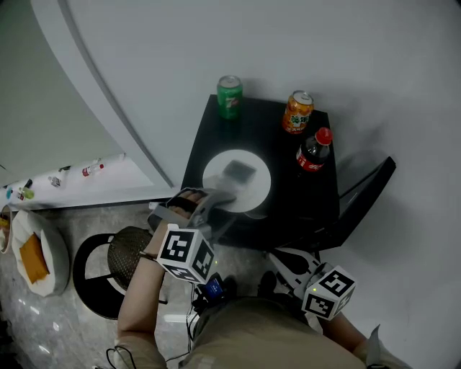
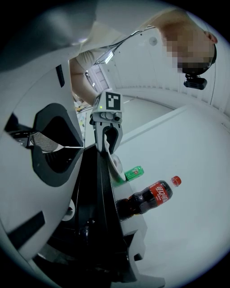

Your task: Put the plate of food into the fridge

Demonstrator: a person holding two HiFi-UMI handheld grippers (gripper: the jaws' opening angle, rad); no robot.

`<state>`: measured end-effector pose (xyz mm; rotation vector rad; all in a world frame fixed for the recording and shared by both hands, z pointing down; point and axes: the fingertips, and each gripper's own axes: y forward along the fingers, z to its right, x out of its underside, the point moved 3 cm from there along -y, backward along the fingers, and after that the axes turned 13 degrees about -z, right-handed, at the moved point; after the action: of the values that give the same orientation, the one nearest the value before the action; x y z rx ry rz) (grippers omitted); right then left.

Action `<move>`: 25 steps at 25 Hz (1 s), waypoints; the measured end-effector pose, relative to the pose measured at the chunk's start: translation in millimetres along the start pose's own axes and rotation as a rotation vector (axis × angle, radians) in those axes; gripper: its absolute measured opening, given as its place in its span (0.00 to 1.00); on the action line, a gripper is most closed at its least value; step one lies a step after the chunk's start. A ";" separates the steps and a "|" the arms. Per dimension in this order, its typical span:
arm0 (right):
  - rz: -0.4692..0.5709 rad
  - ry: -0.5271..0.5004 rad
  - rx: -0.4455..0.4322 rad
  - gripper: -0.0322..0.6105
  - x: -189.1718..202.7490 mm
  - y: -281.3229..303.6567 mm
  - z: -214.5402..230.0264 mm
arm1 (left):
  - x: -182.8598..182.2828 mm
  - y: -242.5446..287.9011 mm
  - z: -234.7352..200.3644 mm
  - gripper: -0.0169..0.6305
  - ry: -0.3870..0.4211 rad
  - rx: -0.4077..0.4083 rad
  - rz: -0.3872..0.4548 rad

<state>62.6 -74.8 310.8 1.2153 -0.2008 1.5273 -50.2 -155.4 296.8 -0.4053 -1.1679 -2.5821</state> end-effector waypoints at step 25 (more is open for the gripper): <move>0.067 0.324 -0.181 0.09 -32.9 32.6 4.9 | -2.1 -17.5 17.3 0.16 0.025 -0.027 0.051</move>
<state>34.2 -110.9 303.1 0.8132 -0.1623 1.7011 -52.2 -130.8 295.1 -0.4020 -1.1003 -2.5542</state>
